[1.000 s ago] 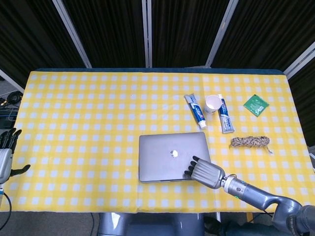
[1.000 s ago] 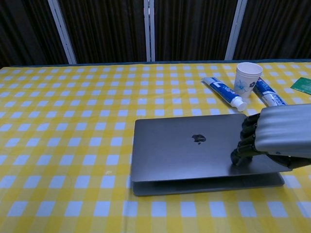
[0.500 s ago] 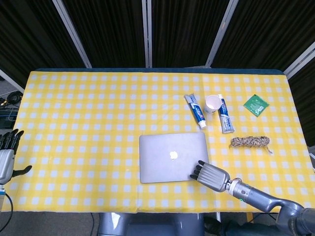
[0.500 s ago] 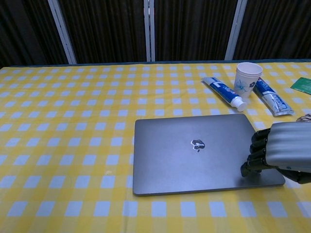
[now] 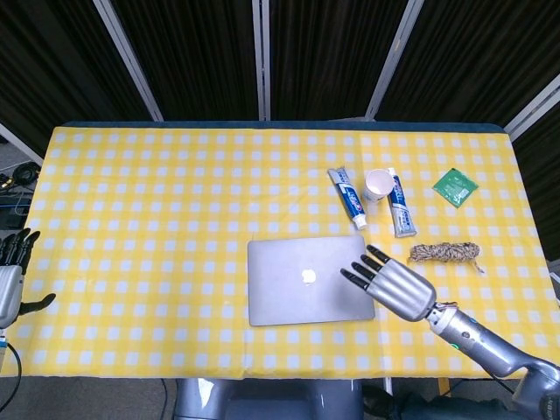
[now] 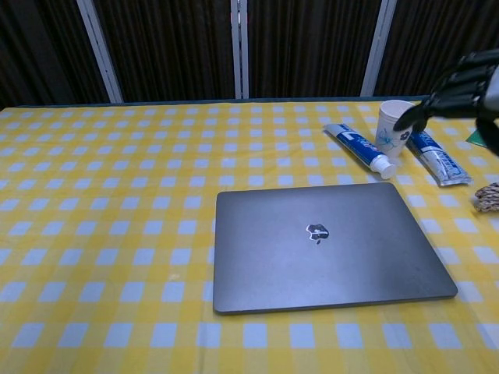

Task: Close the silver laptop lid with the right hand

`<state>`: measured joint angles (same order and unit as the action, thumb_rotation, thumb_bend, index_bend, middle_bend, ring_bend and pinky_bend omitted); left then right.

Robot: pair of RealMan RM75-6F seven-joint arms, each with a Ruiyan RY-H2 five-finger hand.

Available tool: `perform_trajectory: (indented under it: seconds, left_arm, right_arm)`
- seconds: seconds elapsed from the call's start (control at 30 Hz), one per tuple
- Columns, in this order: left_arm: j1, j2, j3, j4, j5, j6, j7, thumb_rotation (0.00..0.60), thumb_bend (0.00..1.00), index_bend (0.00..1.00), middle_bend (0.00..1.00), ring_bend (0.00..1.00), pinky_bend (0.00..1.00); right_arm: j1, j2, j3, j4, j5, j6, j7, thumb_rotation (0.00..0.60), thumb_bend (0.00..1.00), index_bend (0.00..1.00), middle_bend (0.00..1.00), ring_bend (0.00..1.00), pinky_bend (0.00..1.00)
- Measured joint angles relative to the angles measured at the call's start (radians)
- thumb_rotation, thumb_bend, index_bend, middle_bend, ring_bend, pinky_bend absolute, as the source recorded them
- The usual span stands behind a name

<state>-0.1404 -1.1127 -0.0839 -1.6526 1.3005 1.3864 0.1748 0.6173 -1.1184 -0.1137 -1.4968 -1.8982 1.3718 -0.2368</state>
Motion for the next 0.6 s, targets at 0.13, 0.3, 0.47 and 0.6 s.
perform_trajectory:
  seconds: [0.13, 0.3, 0.47, 0.6]
  left_arm:
    - [0.006, 0.001, 0.0, -0.001, 0.01, 0.019, 0.0, 0.6, 0.0, 0.0, 0.0, 0.0, 0.0]
    - [0.011, -0.002, -0.001, 0.0, 0.021, 0.033, -0.004, 0.6, 0.0, 0.0, 0.0, 0.0, 0.0]
    - [0.011, -0.002, 0.001, 0.001, 0.034, 0.036, -0.011, 0.6, 0.0, 0.0, 0.0, 0.0, 0.0]
    - [0.012, -0.002, 0.004, 0.0, 0.045, 0.04, -0.017, 0.6, 0.0, 0.0, 0.0, 0.0, 0.0]
  right_arm:
    - [-0.105, 0.025, 0.038, -0.028, 0.125, 0.097, -0.024, 0.6, 0.0, 0.0, 0.0, 0.0, 0.0]
    - [-0.227, 0.038, 0.076, -0.092, 0.327, 0.131, -0.038, 0.6, 0.0, 0.0, 0.0, 0.0, 0.0]
    - [-0.308, 0.027, 0.101, -0.115, 0.417, 0.158, -0.056, 0.6, 0.0, 0.0, 0.0, 0.0, 0.0]
    - [-0.339, -0.002, 0.108, -0.104, 0.449, 0.171, -0.05, 0.6, 0.0, 0.0, 0.0, 0.0, 0.0]
